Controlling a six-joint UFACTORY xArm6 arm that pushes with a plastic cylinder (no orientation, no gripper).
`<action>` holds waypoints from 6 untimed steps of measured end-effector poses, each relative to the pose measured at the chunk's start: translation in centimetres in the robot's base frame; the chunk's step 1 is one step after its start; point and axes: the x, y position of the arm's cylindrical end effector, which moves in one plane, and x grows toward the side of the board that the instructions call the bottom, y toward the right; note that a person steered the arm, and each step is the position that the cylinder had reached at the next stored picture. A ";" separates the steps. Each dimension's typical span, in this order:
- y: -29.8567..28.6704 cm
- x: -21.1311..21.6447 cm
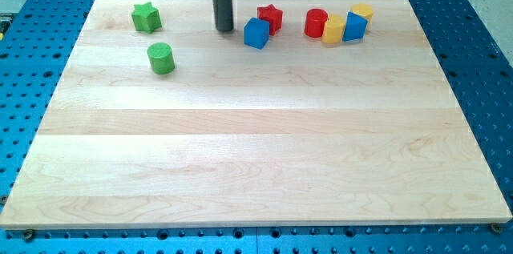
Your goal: Separate the red star and cube from each other
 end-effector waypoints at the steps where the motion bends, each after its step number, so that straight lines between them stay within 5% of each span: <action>1: 5.9 0.0; 2: 12.6 1.0; 3: 11.4 1.1; 5: -0.4 3.4; 6: 3.2 3.7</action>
